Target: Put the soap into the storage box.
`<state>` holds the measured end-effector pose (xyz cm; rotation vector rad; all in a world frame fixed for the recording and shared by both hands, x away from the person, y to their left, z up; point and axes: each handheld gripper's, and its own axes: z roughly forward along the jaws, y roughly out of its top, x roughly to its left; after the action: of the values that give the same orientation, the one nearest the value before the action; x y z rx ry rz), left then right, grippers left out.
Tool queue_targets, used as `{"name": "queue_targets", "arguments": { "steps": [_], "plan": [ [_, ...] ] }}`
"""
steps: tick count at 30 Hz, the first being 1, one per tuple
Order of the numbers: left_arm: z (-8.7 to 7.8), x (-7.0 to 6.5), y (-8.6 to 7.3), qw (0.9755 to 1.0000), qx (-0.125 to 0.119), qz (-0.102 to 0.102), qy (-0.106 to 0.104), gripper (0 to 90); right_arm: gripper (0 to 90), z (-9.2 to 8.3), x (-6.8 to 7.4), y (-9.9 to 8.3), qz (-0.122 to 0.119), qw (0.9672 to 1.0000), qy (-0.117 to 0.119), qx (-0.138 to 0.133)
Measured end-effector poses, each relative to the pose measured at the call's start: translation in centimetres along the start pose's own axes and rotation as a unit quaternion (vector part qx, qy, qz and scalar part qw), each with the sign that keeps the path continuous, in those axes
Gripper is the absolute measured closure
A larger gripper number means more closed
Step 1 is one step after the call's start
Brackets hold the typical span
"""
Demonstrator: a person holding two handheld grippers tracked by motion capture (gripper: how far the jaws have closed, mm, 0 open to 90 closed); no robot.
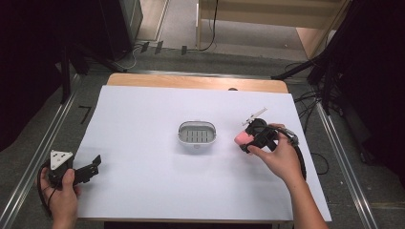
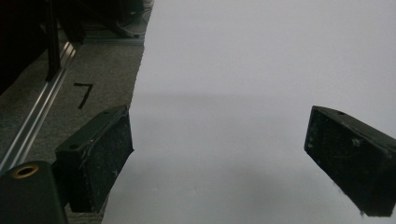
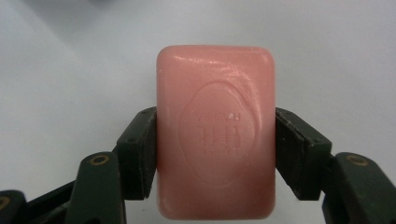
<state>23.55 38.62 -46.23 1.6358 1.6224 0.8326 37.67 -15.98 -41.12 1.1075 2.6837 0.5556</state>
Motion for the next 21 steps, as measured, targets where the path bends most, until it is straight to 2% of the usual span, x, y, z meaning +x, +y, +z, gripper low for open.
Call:
{"name": "queue_targets", "arguments": {
  "steps": [2, 3, 9, 21],
  "plan": [
    [0.0, 0.0, 0.0, 1.0000, 0.000, 0.000, 0.000, 8.3, 38.7, -0.1, 0.1, 0.2, -0.007, 1.0000, 0.003, -0.004],
    [0.0, 0.0, 0.0, 1.0000, 0.000, 0.000, 0.000, 8.3, 38.7, -0.1, 0.2, 0.5, -0.020, 0.9997, 0.006, -0.012],
    [0.0, 0.0, 0.0, 1.0000, 0.000, 0.000, 0.000, 8.3, 38.6, -0.4, 0.6, 1.2, -0.027, 0.9993, 0.016, -0.019],
    [0.0, 0.0, 0.0, 1.0000, 0.001, 0.001, 0.000, 8.3, 38.7, -0.9, 1.7, 3.2, -0.068, 0.9966, 0.029, -0.035]
  ]
}}
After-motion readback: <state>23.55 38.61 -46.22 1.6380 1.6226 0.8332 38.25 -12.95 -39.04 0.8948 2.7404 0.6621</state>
